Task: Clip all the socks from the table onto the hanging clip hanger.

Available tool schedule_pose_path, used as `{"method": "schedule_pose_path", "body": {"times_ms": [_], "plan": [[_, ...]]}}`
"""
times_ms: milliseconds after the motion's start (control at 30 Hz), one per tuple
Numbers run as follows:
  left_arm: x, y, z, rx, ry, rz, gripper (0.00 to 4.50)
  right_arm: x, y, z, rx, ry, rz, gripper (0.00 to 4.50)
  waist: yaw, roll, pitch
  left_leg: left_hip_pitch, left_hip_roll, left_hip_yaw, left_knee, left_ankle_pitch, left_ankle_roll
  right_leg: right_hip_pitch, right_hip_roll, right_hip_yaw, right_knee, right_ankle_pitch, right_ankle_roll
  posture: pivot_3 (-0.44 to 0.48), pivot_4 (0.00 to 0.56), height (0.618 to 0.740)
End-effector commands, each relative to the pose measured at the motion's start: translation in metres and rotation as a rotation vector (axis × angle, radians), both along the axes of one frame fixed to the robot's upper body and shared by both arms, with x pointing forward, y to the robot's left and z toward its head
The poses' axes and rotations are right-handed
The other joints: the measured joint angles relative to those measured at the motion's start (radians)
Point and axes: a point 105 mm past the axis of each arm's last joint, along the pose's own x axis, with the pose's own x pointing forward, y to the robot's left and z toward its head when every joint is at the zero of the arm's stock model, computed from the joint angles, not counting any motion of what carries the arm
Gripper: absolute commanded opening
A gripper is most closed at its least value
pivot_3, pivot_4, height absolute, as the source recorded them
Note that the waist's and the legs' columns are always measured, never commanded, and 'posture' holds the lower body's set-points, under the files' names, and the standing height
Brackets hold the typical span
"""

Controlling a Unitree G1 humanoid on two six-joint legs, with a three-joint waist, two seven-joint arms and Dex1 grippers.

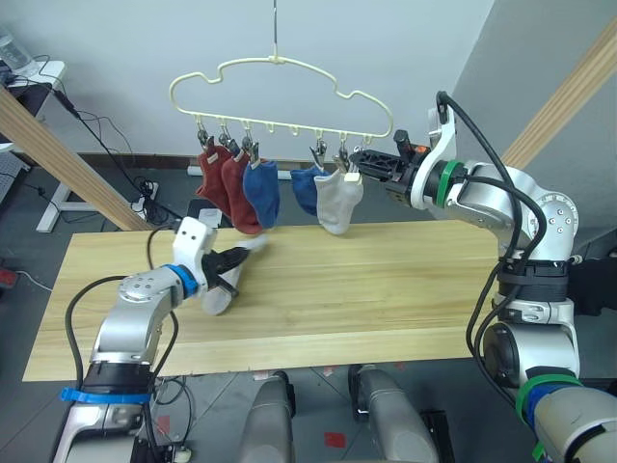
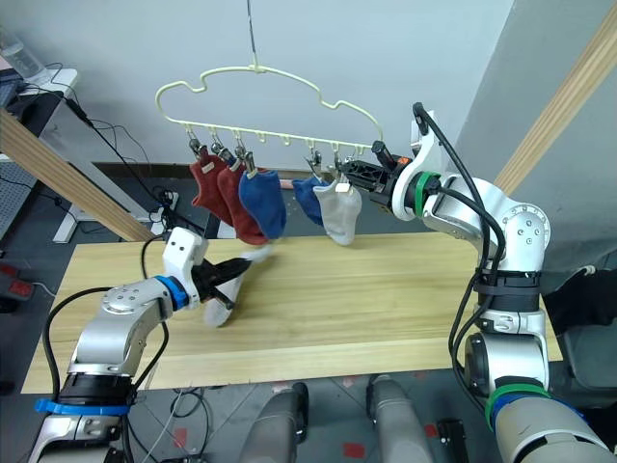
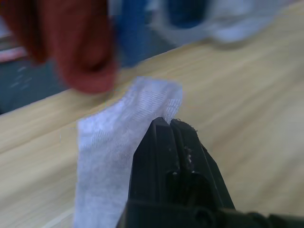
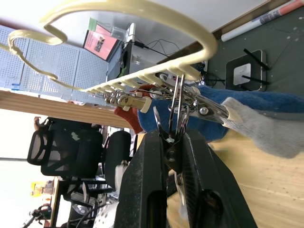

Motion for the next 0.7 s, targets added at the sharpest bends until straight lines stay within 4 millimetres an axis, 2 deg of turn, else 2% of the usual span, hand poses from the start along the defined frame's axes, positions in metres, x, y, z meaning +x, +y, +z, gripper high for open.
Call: {"method": "schedule_pose_path", "body": {"times_ms": [33, 167, 233, 400, 700], "plan": [[-0.016, -0.027, 0.029, -0.041, -0.080, -0.129, 0.02, -0.004, 0.001, 0.009, 0.029, -0.030, 0.022, 0.12, 0.000, 0.000, 0.001, 0.000, 0.000, 0.000, 0.000, 0.000, 0.000, 0.000, 0.000, 0.000, 0.000, 0.000, 0.000, -0.014, 0.355, 0.740], [-0.035, -0.072, 0.069, -0.059, -0.293, -0.364, 0.02, -0.005, 0.002, 0.009, 0.032, -0.025, 0.024, 0.12, 0.002, 0.000, 0.001, 0.000, 0.000, 0.000, 0.000, 0.000, 0.000, 0.000, 0.001, 0.000, 0.000, 0.000, 0.000, -0.015, 0.350, 0.740], [-0.039, -0.086, 0.073, -0.001, -0.383, -0.437, 0.02, -0.005, 0.003, 0.009, 0.034, -0.023, 0.026, 0.12, 0.004, 0.000, 0.001, 0.000, -0.001, 0.000, 0.001, 0.000, 0.000, 0.000, 0.001, 0.000, 0.000, 0.000, 0.000, -0.017, 0.350, 0.740], [-0.038, -0.098, 0.086, 0.017, -0.547, -0.466, 0.02, -0.008, 0.007, 0.010, 0.039, -0.022, 0.034, 0.12, 0.002, 0.000, 0.001, 0.000, -0.001, 0.001, 0.000, 0.000, 0.000, 0.000, 0.001, 0.001, -0.001, 0.000, 0.000, -0.027, 0.345, 0.740], [-0.039, -0.100, 0.101, 0.064, -0.762, -0.462, 0.02, -0.010, 0.007, 0.009, 0.049, -0.005, 0.030, 0.12, 0.002, 0.000, 0.001, 0.000, -0.001, 0.001, 0.000, 0.000, 0.001, 0.000, 0.001, 0.001, -0.001, 0.000, 0.000, -0.030, 0.338, 0.740]]}}
